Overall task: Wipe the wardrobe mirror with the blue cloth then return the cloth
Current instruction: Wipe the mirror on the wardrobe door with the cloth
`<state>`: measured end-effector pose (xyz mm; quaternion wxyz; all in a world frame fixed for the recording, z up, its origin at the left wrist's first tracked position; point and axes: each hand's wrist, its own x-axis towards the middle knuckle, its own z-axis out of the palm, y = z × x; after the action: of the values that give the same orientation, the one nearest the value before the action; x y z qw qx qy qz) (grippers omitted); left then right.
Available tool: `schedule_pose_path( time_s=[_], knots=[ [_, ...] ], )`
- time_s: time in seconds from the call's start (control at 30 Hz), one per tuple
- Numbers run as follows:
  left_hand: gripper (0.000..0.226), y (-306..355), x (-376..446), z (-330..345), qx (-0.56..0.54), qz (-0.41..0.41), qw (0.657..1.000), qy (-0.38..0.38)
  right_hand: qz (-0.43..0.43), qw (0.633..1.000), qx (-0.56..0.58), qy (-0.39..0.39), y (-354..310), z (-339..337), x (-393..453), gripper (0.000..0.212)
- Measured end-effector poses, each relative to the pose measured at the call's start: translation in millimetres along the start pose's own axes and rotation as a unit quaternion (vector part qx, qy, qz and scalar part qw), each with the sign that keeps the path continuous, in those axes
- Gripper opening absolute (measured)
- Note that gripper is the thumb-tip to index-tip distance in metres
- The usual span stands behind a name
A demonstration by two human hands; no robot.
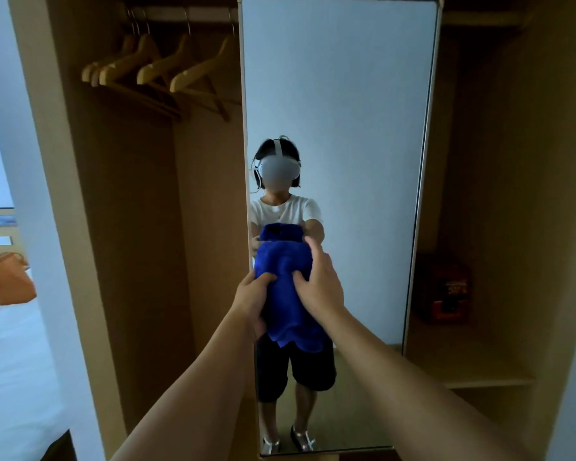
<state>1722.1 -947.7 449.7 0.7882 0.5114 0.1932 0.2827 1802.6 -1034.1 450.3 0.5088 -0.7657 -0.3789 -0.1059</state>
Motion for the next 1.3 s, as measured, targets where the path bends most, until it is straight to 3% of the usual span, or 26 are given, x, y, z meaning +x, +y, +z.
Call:
schedule_pose_path(
  time_s=[0.1, 0.2, 0.27, 0.33, 0.4, 0.47, 0.53, 0.6, 0.8, 0.93, 1.03, 1.3],
  knots=[
    [0.029, 10, 4, 1, 0.0, 0.038, 0.999, -0.002, -0.019, 0.993, -0.111, -0.043, -11, 1, 1, 0.067],
    [0.026, 16, 0, 5, -0.044, 0.031, 0.997, -0.055, 0.03, 0.991, 0.012, -0.129, -20, 7, 7, 0.096],
    [0.034, 21, -1, 6, -0.076, 0.026, 0.993, -0.088, 0.029, 0.993, 0.023, -0.113, -21, 11, 16, 0.105],
    [0.046, 28, 4, 5, -0.073, 0.036, 0.992, -0.094, 0.006, 0.998, 0.012, -0.055, -19, 12, 23, 0.098],
    [0.048, 37, 12, 8, -0.07, 0.046, 0.995, -0.049, -0.014, 1.0, 0.007, -0.005, -24, 8, 30, 0.086],
    [0.036, 47, 22, 13, -0.052, 0.099, 0.992, 0.06, -0.044, 0.998, -0.024, 0.03, -35, 0, 40, 0.082],
    [0.024, 58, 35, 15, -0.002, 0.171, 0.968, 0.184, -0.089, 0.989, -0.085, 0.076, -52, -10, 52, 0.078],
    [0.013, 69, 48, 16, 0.03, 0.21, 0.949, 0.232, -0.141, 0.971, -0.145, 0.132, -69, -20, 66, 0.075],
    [0.037, 100, 71, 38, 0.004, 0.183, 0.971, 0.153, -0.242, 0.9, -0.244, 0.267, -104, -35, 127, 0.076],
    [0.038, 105, 84, 43, 0.023, 0.172, 0.974, 0.144, -0.264, 0.875, -0.325, 0.241, -104, -27, 154, 0.081],
    [0.042, 103, 100, 32, 0.008, 0.164, 0.974, 0.154, -0.272, 0.879, -0.347, 0.184, -87, -7, 157, 0.087],
    [0.037, 100, 102, 34, -0.042, 0.152, 0.981, 0.114, -0.296, 0.873, -0.31, 0.235, -20, 29, 113, 0.078]
  ],
)
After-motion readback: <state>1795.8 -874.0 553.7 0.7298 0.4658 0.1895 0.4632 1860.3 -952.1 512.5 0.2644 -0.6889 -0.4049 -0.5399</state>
